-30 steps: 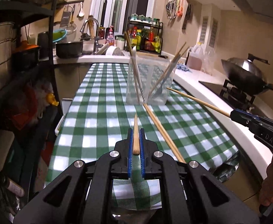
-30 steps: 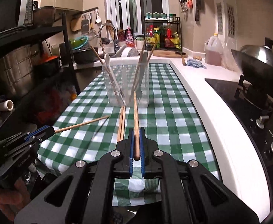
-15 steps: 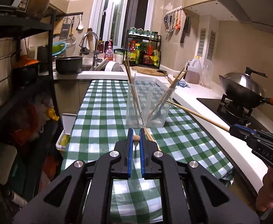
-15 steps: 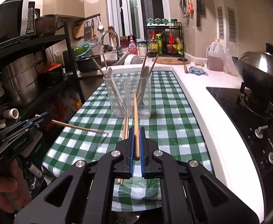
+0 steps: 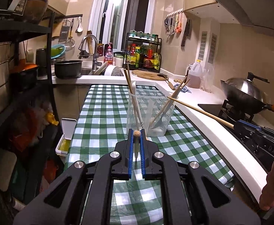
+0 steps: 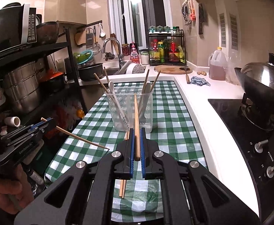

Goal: Organize utensils
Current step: 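Lower both held chopsticks into the clear container with both tools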

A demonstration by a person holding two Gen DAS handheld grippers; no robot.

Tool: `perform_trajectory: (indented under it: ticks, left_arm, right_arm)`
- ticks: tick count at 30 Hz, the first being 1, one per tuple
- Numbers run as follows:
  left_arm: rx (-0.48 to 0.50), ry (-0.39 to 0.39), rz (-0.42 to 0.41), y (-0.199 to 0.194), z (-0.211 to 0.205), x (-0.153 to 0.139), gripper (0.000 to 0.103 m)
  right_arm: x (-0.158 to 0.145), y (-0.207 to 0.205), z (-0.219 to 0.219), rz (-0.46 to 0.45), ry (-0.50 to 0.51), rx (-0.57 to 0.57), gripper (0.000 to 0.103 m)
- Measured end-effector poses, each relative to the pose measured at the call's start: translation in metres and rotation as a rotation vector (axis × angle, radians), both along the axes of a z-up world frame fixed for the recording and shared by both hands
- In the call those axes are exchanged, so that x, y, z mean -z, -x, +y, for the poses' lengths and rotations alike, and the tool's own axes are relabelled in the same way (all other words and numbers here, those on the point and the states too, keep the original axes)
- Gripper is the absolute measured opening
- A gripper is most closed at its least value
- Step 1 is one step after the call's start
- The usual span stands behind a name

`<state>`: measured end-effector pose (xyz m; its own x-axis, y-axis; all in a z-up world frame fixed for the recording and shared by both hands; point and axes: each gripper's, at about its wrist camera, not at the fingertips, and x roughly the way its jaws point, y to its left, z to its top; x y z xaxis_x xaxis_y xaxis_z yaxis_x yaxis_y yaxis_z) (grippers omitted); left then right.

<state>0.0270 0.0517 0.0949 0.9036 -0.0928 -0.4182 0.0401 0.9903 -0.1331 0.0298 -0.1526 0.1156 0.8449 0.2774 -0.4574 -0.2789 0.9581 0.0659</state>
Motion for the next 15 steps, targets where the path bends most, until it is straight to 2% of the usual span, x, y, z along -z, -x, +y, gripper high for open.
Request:
perform_trajectory:
  ticks: [15]
  left_arm:
    - [0.006, -0.009, -0.008, -0.004, -0.004, -0.004, 0.007]
  right_arm:
    - [-0.018, 0.002, -0.003, -0.045, -0.016, -0.001, 0.006]
